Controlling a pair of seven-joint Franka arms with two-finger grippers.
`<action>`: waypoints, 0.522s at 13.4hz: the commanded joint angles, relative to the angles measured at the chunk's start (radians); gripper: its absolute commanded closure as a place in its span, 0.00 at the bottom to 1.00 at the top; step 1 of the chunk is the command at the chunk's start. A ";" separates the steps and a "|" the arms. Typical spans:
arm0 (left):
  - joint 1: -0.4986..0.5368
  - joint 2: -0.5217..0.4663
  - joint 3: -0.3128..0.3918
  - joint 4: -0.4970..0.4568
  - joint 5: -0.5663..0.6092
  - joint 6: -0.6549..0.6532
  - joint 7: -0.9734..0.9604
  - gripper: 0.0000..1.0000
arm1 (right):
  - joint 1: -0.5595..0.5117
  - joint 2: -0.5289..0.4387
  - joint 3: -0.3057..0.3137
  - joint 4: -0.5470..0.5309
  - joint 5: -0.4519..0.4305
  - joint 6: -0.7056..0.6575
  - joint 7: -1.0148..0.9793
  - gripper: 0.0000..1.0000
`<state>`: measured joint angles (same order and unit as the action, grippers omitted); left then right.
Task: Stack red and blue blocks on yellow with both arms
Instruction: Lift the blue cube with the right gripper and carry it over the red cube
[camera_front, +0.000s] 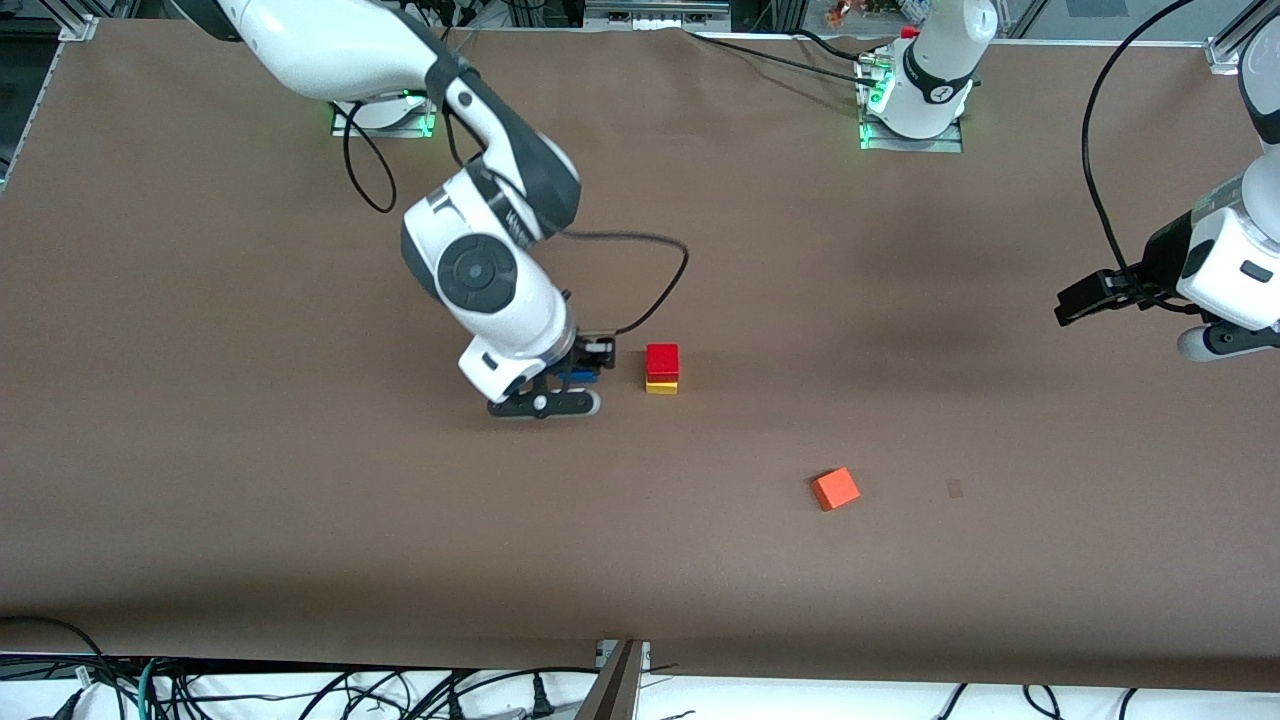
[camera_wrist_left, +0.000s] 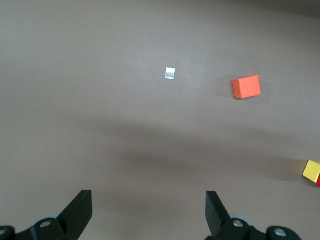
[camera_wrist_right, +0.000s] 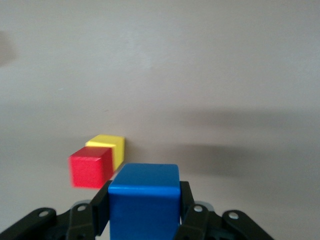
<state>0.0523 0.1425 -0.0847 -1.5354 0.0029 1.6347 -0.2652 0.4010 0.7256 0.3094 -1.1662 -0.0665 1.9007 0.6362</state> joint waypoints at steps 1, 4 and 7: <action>0.003 0.014 0.000 0.034 -0.011 -0.004 0.017 0.00 | 0.067 0.015 0.005 0.036 -0.010 -0.011 0.089 0.57; 0.003 0.015 0.000 0.034 -0.009 -0.004 0.017 0.00 | 0.145 0.046 -0.022 0.036 -0.041 0.078 0.152 0.57; 0.003 0.019 0.000 0.040 -0.009 -0.004 0.017 0.00 | 0.203 0.073 -0.076 0.036 -0.053 0.142 0.154 0.56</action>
<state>0.0523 0.1440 -0.0847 -1.5272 0.0030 1.6364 -0.2652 0.5735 0.7793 0.2678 -1.1554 -0.1048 2.0191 0.7776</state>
